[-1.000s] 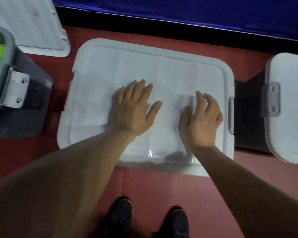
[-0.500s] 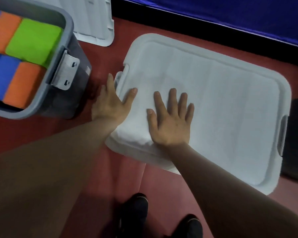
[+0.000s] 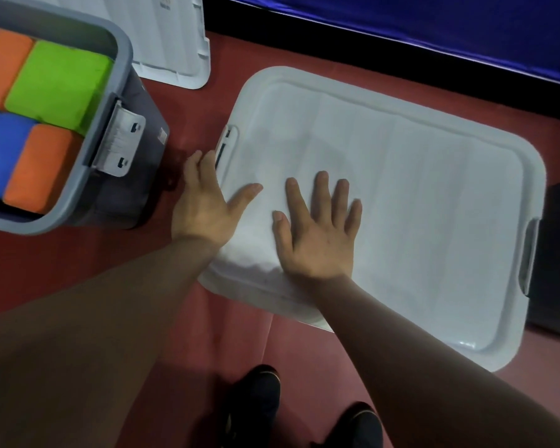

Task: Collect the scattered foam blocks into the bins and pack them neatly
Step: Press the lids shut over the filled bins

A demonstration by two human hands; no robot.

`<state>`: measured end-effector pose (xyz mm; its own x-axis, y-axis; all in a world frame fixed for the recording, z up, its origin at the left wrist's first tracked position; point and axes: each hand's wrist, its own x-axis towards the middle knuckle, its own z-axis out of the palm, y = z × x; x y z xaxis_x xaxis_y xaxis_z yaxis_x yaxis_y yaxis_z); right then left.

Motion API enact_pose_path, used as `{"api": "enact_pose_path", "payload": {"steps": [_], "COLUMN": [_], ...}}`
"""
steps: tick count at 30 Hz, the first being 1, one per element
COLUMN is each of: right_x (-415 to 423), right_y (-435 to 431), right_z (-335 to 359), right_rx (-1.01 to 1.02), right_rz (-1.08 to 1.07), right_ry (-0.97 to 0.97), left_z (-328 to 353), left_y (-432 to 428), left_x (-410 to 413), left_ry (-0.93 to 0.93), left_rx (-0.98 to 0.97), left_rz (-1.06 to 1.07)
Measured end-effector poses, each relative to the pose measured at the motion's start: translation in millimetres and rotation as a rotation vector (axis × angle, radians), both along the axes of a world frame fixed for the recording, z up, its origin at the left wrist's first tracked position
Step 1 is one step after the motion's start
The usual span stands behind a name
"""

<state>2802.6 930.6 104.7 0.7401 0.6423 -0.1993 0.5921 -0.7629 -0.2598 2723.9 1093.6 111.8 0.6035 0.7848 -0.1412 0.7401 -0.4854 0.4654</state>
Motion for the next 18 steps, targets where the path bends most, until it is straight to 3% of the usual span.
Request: {"api": "enact_pose_path", "payload": {"steps": [3,10,18], "right_x": [-1,-2,-1], "right_y": [0,0,1], "right_z": [0,-3,-4], "right_rx": [0.009,0.019,0.002], "right_rz": [-0.001,0.001,-0.002], "right_ry": [-0.002,-0.011,0.006], "left_z": [2,1,-11], "left_y": [1,2,1], "left_x": [0,-4,-4], "left_ry": [0.024,0.101,0.044], "left_rx": [-0.032,0.134,0.230], "left_rz": [-0.021,-0.171,-0.226]}}
